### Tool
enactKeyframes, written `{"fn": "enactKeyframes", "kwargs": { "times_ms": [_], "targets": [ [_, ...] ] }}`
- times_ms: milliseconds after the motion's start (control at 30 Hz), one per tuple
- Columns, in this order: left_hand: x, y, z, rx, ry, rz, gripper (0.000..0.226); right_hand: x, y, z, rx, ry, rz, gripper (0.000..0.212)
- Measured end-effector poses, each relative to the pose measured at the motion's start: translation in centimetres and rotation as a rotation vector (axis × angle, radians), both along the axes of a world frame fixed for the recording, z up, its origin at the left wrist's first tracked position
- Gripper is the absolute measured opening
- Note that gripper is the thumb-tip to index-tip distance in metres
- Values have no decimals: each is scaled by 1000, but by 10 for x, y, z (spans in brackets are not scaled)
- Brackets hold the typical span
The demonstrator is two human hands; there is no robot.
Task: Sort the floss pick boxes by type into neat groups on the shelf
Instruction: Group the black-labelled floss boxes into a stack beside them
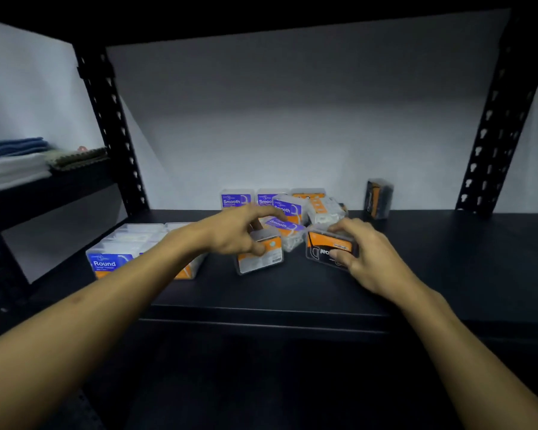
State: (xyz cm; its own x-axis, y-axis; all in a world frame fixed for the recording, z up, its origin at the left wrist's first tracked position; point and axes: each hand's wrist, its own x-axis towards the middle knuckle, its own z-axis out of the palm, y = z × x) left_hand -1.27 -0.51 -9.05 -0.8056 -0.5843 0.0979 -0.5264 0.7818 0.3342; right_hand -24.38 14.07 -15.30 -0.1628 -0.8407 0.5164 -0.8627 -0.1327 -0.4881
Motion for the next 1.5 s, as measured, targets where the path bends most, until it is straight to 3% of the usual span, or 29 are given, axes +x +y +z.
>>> {"fn": "enactKeyframes", "kwargs": {
  "times_ms": [100,167,233,367,500,567,667,733,833,967,1033,1133,1333,1400,1500],
  "targets": [
    [-8,3,-12,-31,-60,26,70,-4,-4,3,63,-51,-10,50],
    [-11,6,-20,-43,-34,33,56,-5,-6,4,93,-58,-17,57],
    [-12,9,-26,-27,76,43,42,-4,-8,5,121,-53,-25,60],
    [-11,15,-31,101,334,9,35,-2,-9,6,139,-53,-34,62],
    [-15,13,-34,90,449,47,24,0,-7,7,137,-55,-39,62],
    [-14,14,-32,-45,361,152,37,1,-6,7,139,-57,-42,62],
    [-9,28,-23,-400,46,358,65,2,-4,7,144,-63,-47,61],
    [-7,38,-16,-499,-93,470,87,2,-4,6,140,-69,-48,61],
    [-7,40,-11,-232,-79,495,92,2,-4,5,128,-74,-53,60],
    [-10,37,3,48,-9,338,62,4,-2,5,141,-93,-58,60],
    [-10,32,6,162,-23,302,68,3,-1,4,145,-106,-55,60],
    [-5,19,-1,190,-102,287,84,3,2,5,150,-126,-49,60],
    [2,9,-11,223,-79,190,73,8,9,9,168,-105,-83,49],
    [2,7,-17,176,-58,177,70,10,11,15,216,-76,-99,40],
    [0,11,-25,82,-41,164,58,8,17,26,307,-29,-103,43]
  ]
}}
